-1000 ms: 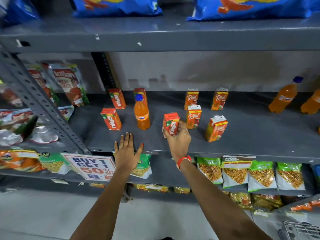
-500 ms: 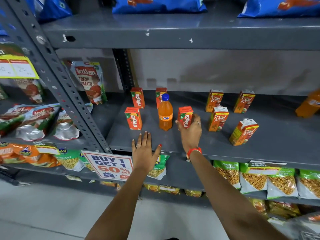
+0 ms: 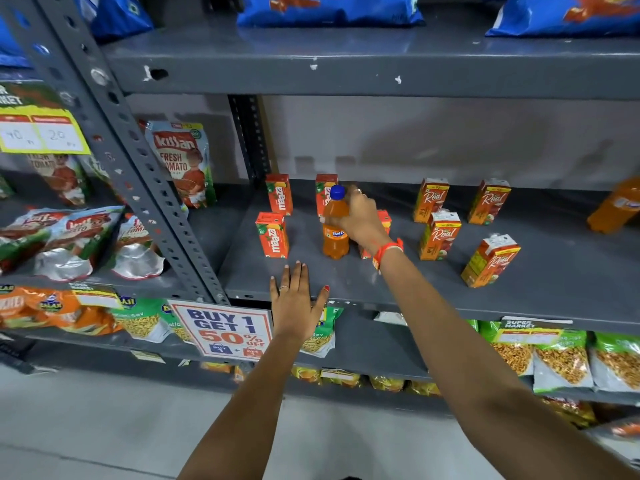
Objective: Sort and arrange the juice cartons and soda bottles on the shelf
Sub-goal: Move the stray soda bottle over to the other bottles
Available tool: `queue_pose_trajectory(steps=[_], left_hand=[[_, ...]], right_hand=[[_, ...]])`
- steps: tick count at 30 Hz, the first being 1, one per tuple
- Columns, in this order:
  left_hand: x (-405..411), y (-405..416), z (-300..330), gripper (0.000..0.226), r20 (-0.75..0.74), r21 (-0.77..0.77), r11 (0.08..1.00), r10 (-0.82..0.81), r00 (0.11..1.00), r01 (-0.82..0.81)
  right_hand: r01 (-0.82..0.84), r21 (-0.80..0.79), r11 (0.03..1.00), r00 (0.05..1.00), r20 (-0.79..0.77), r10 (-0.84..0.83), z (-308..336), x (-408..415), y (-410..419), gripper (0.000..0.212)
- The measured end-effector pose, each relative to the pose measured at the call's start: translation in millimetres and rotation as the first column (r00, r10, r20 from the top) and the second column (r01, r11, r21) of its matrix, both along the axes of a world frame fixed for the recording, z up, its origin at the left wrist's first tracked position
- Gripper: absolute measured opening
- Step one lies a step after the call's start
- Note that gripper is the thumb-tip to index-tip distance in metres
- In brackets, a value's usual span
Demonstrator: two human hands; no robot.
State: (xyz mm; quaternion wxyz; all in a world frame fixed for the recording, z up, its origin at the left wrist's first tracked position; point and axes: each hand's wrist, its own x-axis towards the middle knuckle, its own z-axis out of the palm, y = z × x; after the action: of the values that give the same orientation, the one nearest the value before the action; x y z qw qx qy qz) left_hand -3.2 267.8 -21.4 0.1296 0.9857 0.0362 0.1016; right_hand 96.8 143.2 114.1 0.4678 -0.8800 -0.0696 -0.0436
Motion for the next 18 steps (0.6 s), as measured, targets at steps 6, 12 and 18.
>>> queue_pose_trajectory(steps=[6,12,18], left_hand=[[-1,-1,2,0.072,-0.024,0.039,0.999,0.001,1.0,0.0],[-4,-2,1,0.064,0.015,0.089,0.995,-0.046,0.999,0.044],[-12,-58,3,0.058,0.034,0.098,0.979,-0.185,0.982,0.181]], right_hand=[[0.066,-0.005,0.998,0.996,0.061,-0.066,-11,-16,6,0.054],[0.099,0.202,0.974,0.991,0.071,-0.116,-2,-56,-27,0.052],[0.233,0.299,0.925,0.957,0.096,-0.273,-7,-97,-97,0.054]])
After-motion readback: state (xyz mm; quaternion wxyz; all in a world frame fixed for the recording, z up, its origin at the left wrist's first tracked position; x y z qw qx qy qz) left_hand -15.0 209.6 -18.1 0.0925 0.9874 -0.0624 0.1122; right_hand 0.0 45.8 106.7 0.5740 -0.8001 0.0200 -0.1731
